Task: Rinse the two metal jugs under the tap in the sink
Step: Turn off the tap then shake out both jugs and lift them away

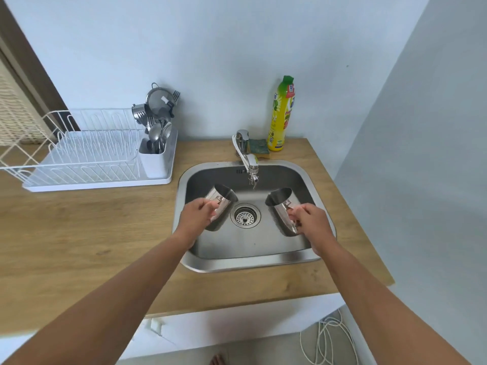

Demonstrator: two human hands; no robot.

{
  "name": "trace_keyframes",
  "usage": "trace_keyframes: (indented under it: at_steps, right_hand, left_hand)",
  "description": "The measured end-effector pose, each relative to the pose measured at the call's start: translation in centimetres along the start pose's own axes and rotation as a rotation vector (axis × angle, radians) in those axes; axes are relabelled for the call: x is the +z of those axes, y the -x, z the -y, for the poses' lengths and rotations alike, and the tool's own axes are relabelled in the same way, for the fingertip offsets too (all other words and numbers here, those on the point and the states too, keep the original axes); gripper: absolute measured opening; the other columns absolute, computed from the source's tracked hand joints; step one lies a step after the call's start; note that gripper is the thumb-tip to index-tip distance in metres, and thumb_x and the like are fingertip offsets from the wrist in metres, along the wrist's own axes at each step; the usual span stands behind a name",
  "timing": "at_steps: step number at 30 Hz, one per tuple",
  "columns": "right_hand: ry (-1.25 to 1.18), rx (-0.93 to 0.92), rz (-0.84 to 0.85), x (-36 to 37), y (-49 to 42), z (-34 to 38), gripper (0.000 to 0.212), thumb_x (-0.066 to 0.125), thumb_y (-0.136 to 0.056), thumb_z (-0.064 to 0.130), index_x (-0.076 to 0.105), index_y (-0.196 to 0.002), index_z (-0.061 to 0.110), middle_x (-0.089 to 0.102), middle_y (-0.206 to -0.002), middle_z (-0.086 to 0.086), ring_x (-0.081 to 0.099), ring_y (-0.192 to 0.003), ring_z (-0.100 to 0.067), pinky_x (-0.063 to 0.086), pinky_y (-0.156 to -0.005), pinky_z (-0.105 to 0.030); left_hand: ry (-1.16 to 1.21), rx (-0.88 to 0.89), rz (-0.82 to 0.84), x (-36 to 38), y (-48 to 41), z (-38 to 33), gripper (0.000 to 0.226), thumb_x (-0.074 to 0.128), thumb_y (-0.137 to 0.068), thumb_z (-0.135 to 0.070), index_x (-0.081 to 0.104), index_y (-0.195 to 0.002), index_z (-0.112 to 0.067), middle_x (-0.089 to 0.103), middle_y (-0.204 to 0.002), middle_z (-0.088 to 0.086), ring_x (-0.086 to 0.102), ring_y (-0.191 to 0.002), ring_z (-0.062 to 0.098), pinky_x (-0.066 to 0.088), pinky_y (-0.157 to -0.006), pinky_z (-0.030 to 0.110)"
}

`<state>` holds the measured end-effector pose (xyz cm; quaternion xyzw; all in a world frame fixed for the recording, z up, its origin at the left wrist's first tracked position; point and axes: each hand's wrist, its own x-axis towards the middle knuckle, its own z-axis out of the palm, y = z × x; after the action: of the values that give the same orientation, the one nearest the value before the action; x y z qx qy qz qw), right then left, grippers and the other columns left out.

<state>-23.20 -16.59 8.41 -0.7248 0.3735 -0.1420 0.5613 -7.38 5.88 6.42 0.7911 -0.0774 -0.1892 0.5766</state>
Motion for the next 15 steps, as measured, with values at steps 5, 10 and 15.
trace_keyframes:
  at_steps: [5,10,15]
  right_hand:
    - [-0.336,0.072,0.035,-1.0,3.0,0.0,0.02,0.051,-0.094,0.009,0.06,-0.076,0.011,0.071,-0.092,-0.012,0.062,-0.088,-0.023,0.052,-0.08,-0.043]
    - [-0.455,0.01,0.109,-1.0,5.6,1.3,0.025,0.046,-0.093,0.008,0.055,-0.07,0.01,0.069,-0.083,-0.01,0.061,-0.087,-0.027,0.052,-0.083,-0.05]
    - [-0.587,-0.008,0.276,1.9,7.6,5.1,0.034,0.042,-0.099,0.015,0.059,-0.07,0.011,0.068,-0.081,-0.01,0.062,-0.084,-0.027,0.049,-0.086,-0.051]
  left_hand:
    - [0.327,-0.025,0.014,-1.8,3.4,0.4,0.021,0.057,-0.097,-0.018,0.067,-0.089,-0.002,0.057,-0.069,0.006,0.053,-0.072,0.022,0.052,-0.088,0.047]
    - [0.37,0.058,0.032,-4.2,6.7,-0.6,0.021,0.055,-0.099,-0.018,0.068,-0.093,-0.004,0.057,-0.069,0.004,0.054,-0.07,0.017,0.053,-0.093,0.049]
    - [0.361,0.133,0.006,-8.4,9.0,-2.3,0.017,0.054,-0.099,-0.013,0.068,-0.093,-0.005,0.058,-0.071,0.005,0.054,-0.076,0.022,0.051,-0.097,0.052]
